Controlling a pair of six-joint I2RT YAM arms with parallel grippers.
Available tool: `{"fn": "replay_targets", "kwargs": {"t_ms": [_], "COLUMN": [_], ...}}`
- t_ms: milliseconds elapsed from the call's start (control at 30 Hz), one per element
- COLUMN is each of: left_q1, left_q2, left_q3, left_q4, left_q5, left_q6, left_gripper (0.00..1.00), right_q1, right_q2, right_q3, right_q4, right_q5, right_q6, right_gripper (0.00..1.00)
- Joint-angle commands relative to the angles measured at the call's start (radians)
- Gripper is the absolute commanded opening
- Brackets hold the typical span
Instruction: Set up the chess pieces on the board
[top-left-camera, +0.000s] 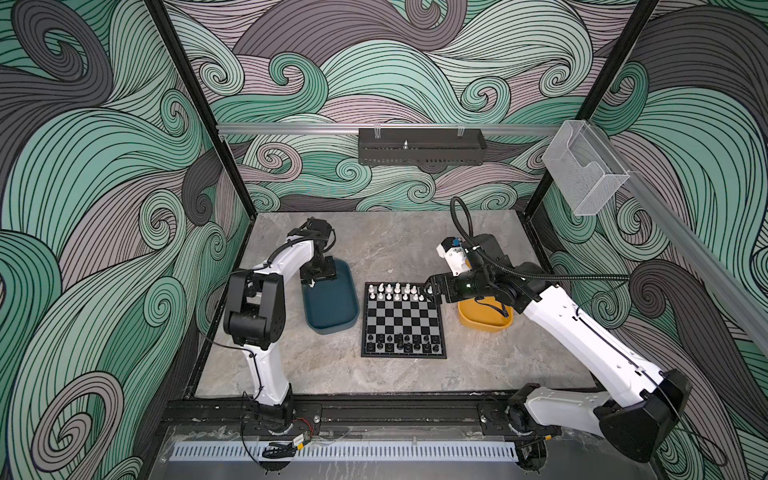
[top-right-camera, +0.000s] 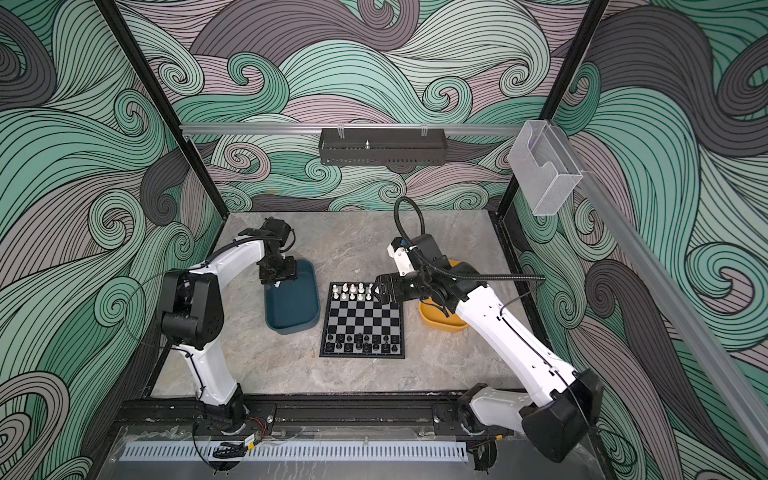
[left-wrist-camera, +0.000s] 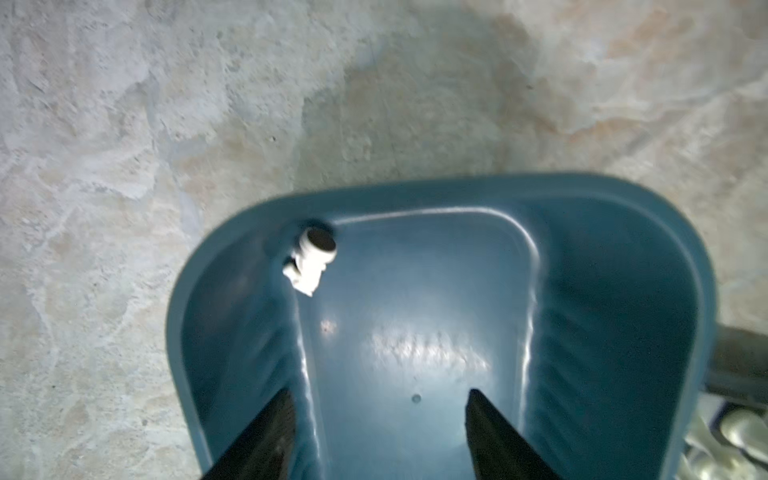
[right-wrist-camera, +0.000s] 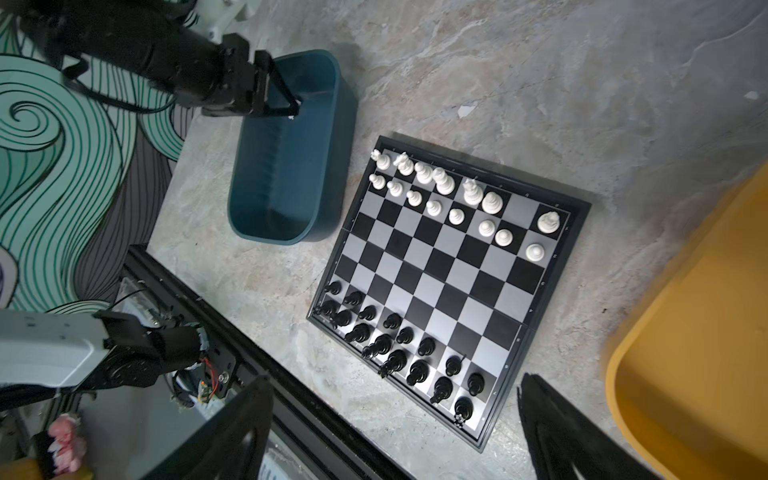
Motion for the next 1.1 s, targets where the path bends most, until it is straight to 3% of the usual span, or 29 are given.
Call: {"fn": "replay_targets", "kwargs": {"t_ms": [0, 467, 700, 833, 1067], "left_q1": [0.010, 0.046, 0.054, 0.055, 0.057], "left_q2": [0.072, 0.217, 0.228, 0.224, 0.222], "left_q3": [0.065, 0.108, 0.095, 0.085, 0.071], "left_q4": [-0.028, 0.061, 0.082, 0.065, 0.049], "left_q5": [-0.102, -0.104, -0.012, -0.055, -0.091], "left_q6": [0.044, -0.005, -0.048, -0.089, -0.105], "left_gripper": [0.59, 0.54, 0.43, 0.33, 0.30], "right_q1": [-0.007, -0.049, -0.054, -0.055, -0.055], "right_q2": [-0.047, -0.138, -0.136, -0.131, -0.133], "right_q3": [-0.021, -0.056, -0.062, -0.064, -0.078], "right_q4": [0.078, 0.085, 0.090, 0.099, 0.109], "right_q5": [-0.077, -0.143, -0.158, -0.174, -0.168], "right_q6": [0.016, 0.001, 0.006, 0.018, 0.029], "right_gripper": [0.93, 0.93, 0.92, 0.92, 0.91]}}
